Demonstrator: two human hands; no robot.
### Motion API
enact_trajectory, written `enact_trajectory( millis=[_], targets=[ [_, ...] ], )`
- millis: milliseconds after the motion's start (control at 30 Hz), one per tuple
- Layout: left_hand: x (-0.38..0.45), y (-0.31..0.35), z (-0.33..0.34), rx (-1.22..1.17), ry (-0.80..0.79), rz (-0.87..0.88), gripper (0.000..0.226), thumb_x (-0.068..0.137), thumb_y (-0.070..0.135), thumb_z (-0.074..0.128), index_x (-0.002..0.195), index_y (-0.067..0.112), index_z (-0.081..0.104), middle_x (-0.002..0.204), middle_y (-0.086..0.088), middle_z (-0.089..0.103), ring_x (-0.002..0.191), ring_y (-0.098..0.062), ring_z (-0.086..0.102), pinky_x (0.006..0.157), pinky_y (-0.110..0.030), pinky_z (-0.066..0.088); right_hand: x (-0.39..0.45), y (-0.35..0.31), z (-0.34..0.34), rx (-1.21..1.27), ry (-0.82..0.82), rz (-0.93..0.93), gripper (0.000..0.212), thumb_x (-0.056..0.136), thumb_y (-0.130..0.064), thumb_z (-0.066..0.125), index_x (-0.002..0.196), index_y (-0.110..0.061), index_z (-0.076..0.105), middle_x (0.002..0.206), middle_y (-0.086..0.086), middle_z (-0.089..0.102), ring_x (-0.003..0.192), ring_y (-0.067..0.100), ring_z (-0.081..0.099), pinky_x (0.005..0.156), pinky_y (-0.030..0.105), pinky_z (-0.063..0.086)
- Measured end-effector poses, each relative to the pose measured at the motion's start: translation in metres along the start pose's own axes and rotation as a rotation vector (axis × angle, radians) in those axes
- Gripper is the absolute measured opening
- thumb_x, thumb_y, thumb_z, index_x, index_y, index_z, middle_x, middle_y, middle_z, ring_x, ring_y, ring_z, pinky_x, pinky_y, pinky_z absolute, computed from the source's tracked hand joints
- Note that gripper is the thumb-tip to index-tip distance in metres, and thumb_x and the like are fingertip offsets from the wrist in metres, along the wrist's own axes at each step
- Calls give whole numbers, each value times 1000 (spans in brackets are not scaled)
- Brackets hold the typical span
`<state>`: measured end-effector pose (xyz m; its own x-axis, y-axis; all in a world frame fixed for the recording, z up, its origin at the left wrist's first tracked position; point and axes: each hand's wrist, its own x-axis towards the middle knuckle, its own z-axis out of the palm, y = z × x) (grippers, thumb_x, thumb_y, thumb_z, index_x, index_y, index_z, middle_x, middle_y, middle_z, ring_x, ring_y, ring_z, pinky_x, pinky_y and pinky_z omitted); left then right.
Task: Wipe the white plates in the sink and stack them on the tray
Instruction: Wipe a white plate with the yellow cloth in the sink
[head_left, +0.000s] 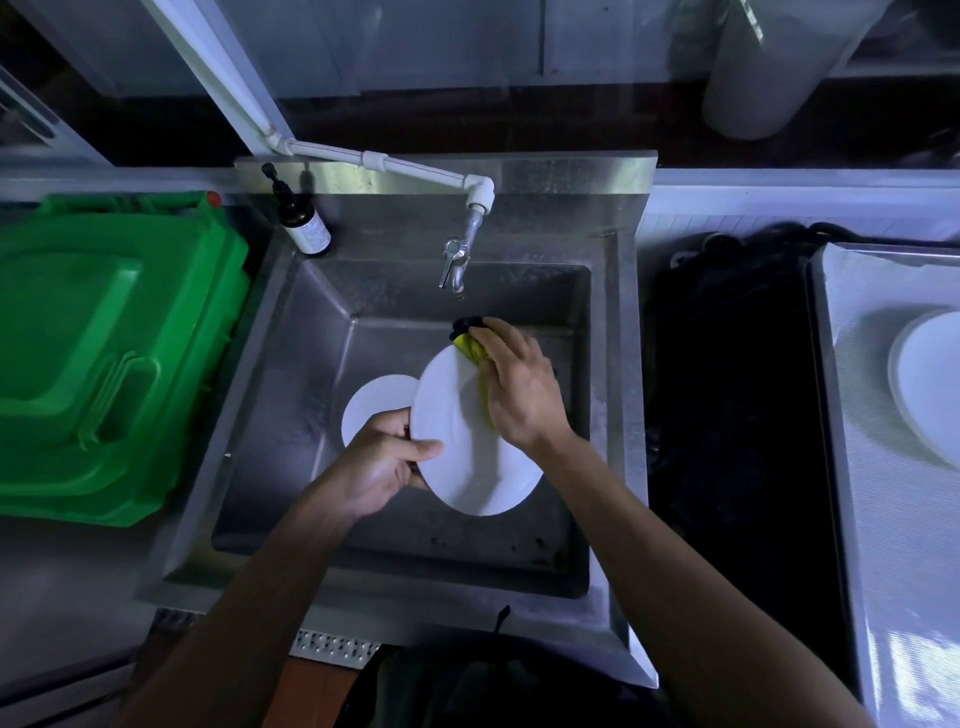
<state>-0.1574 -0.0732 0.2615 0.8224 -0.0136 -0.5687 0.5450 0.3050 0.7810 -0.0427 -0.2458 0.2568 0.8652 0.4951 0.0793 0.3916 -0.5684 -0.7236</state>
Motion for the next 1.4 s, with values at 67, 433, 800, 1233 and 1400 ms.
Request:
enact_trajectory(
  millis=[67,433,800,1233,1400],
  targets=[
    [2,0,3,0,10,0,36,77,2,68,113,6,72,112,-20,73,99,-38,72,69,-47,61,-4,-7,5,-16,-7,-55,43,101,-17,47,143,-20,53,153,1,44,132,30,43,107,49,37],
    [2,-2,5,-91,115,27,35,73,-3,67,108,1,71,103,-21,72,95,-37,72,70,-49,60,-28,-17,27,1,-130,-346,49,88,-8,53,137,-12,59,152,6,47,141,32,39,109,50,35],
    [-8,-18,4,-143,81,-16,38,79,4,65,117,6,72,120,-24,70,110,-42,68,76,-51,59,-51,10,33,42,-80,-353,40,101,-16,48,140,-13,57,154,5,45,144,29,38,111,48,37],
    [-12,-17,5,-139,134,44,47,75,3,67,123,4,67,121,-25,69,107,-45,68,74,-54,60,-15,21,30,79,8,86,43,104,-23,40,146,-24,48,154,0,42,135,28,42,105,49,40],
    [-12,-20,5,-184,145,76,48,78,2,65,126,5,65,123,-23,69,107,-44,69,73,-54,60,-20,30,28,184,13,220,41,106,-20,41,147,-20,48,154,1,43,137,25,40,115,47,34]
  ],
)
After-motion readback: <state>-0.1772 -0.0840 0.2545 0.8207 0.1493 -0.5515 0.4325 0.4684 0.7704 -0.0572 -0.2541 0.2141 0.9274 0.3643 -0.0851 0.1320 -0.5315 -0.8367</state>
